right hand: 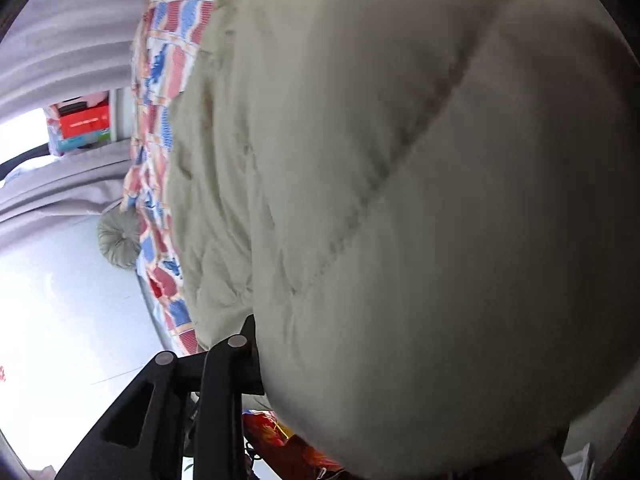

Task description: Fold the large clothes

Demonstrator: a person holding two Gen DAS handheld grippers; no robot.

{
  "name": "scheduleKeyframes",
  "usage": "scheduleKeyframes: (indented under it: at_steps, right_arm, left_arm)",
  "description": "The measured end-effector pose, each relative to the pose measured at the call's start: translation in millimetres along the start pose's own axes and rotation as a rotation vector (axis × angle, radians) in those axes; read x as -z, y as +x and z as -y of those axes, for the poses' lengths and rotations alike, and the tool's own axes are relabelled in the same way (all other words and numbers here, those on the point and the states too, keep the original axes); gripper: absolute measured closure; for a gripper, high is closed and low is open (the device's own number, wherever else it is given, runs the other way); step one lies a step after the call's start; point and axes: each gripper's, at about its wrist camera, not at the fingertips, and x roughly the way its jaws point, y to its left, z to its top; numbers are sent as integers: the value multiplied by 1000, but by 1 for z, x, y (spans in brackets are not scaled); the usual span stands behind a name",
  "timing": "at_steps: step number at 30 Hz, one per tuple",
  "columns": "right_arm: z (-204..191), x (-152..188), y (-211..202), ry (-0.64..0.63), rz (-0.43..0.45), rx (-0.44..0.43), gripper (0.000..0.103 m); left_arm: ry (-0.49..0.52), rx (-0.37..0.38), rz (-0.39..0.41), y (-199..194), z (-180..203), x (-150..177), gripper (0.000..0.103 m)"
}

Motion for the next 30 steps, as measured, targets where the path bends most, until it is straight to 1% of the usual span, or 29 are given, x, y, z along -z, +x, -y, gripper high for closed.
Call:
scheduleKeyframes:
  at_steps: [2, 6, 7, 9, 13, 15, 17, 21, 22, 27, 28, 29, 30]
  right_arm:
    - [-4, 1, -4, 8, 2, 36, 60]
    - [-21, 7, -14, -52, 8, 139, 55]
    - [-23, 9, -18, -64, 8, 165, 55]
    - [-29, 15, -26, -82, 18, 216, 53]
    - [-40, 27, -46, -128, 49, 320, 53]
    - [-49, 35, -52, -149, 63, 342, 53]
    - [-58, 40, -55, -164, 76, 358, 53]
    - [-81, 51, -65, -188, 100, 343, 53]
    - [-76, 50, -64, -197, 103, 339, 53]
    - [-98, 61, -45, -264, 84, 346, 51]
    - [-98, 64, -46, -274, 77, 350, 50]
    - [-101, 65, -42, -284, 72, 355, 46]
    - [-105, 67, -39, -291, 67, 357, 45]
  left_arm:
    - [4, -23, 1, -10, -8, 6, 56]
    - [-19, -68, -1, -31, -19, 15, 56]
    - [-16, -89, 3, -37, -20, 18, 56]
    - [-11, -154, 30, -50, -20, 20, 56]
    - [-30, -151, 42, -65, -26, 16, 56]
    - [-19, -173, 53, -69, -25, 14, 56]
    - [-10, -176, 55, -73, -24, 13, 56]
    - [7, -183, 49, -67, -11, 1, 56]
    - [15, -185, 47, -65, -7, -1, 56]
    - [61, -187, 50, -66, 3, -5, 56]
    - [68, -183, 48, -66, 4, -6, 53]
    - [74, -182, 49, -66, 6, -7, 32]
    - [77, -188, 60, -68, 7, -8, 16]
